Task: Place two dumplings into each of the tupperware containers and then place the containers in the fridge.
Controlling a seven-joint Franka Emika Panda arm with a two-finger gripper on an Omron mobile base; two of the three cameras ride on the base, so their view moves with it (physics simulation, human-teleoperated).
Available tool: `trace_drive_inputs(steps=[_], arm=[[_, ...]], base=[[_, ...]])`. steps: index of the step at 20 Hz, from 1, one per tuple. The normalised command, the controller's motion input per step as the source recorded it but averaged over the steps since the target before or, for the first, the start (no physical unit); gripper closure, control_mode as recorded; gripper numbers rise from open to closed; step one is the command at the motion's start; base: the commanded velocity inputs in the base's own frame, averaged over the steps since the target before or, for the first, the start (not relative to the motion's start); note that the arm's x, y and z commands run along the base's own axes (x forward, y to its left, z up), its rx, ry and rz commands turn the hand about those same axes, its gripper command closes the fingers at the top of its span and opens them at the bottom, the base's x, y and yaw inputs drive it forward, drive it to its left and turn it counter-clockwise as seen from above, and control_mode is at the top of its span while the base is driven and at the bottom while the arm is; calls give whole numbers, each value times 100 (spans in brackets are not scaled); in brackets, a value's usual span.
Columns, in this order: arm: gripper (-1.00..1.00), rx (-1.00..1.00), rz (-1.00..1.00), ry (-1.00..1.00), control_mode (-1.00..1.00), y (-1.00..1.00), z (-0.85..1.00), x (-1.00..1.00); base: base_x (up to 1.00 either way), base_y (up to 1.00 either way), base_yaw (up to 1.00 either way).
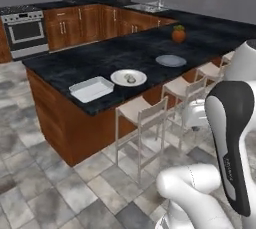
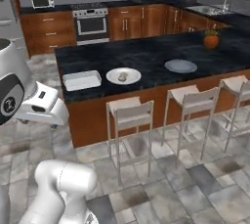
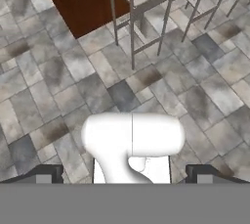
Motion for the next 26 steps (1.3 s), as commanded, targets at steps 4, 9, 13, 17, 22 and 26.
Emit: trace_drive_inputs(steps=[4, 9, 13, 17, 22, 26], arm=[[-100, 0, 0, 0, 100, 0, 0, 0], [-100, 0, 0, 0, 100, 0, 0, 0], [-100, 0, 0, 0, 100, 0, 0, 0], [-100, 0, 0, 0, 100, 0, 0, 0], [-100, 0, 0, 0, 100, 0, 0, 0], [-100, 0, 0, 0, 100, 0, 0, 0]], base=[[3, -78, 72], [6, -72, 71], [42, -75, 37], [57, -65, 27], [82, -40, 20], [50, -61, 9]])
